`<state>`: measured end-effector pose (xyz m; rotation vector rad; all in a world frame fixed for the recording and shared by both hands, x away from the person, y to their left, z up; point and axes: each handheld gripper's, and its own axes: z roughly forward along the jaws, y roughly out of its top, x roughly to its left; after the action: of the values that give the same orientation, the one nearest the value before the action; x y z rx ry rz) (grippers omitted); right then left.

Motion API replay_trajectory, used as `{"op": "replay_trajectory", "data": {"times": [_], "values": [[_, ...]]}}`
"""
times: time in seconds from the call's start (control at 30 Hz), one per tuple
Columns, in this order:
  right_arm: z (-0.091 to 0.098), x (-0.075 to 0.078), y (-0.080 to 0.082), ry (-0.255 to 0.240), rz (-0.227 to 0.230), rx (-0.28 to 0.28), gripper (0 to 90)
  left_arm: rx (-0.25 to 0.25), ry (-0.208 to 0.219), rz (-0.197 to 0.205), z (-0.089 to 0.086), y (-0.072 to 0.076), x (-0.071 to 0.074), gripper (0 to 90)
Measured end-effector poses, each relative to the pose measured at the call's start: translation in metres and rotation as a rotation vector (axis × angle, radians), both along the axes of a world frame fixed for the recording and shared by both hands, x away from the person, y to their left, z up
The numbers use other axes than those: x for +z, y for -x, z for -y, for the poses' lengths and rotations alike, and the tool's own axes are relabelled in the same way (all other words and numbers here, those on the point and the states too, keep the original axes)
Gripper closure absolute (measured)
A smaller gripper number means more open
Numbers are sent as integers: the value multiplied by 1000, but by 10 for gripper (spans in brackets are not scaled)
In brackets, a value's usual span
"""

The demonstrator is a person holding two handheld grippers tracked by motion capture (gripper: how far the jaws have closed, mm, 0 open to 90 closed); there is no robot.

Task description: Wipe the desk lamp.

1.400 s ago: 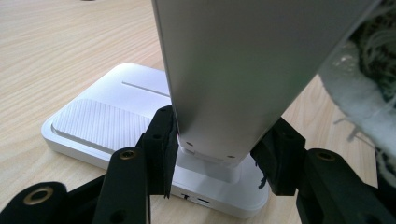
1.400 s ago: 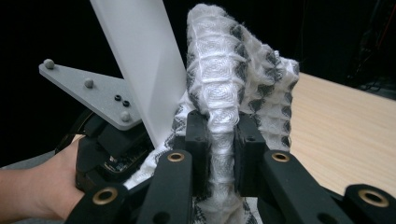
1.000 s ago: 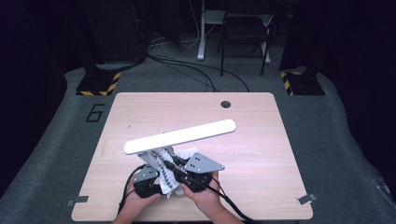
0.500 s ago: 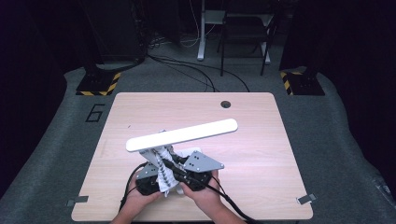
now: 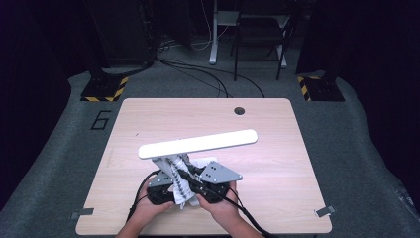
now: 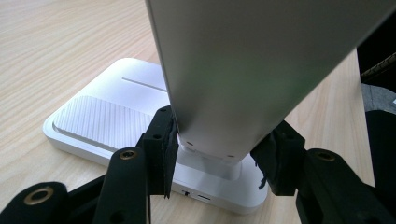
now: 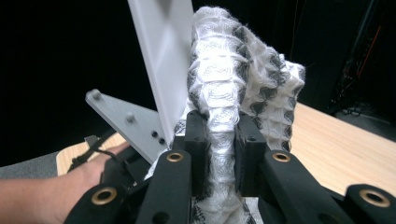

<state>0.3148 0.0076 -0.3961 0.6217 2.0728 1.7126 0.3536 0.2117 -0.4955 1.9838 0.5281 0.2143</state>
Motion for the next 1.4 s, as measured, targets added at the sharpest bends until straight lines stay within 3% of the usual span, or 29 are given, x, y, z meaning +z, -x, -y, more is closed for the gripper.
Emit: {"op": "replay_trajectory", "data": {"times": [0.03, 0.43, 0.57, 1.03, 1.4], "values": [[-1, 2, 1, -5, 0, 0, 784, 0, 9, -22, 1, 1, 0, 532], [-8, 21, 7, -29, 54, 12, 784, 6, -8, -22, 2, 1, 2, 532], [-9, 27, 9, -34, 49, 14, 783, 4, -12, -31, 2, 2, 2, 532], [-10, 21, 2, -3, 42, 6, 784, 2, -23, -30, 2, 2, 3, 533], [-17, 31, 7, -59, 60, -5, 792, 12, -26, -30, 3, 3, 3, 533]]}}
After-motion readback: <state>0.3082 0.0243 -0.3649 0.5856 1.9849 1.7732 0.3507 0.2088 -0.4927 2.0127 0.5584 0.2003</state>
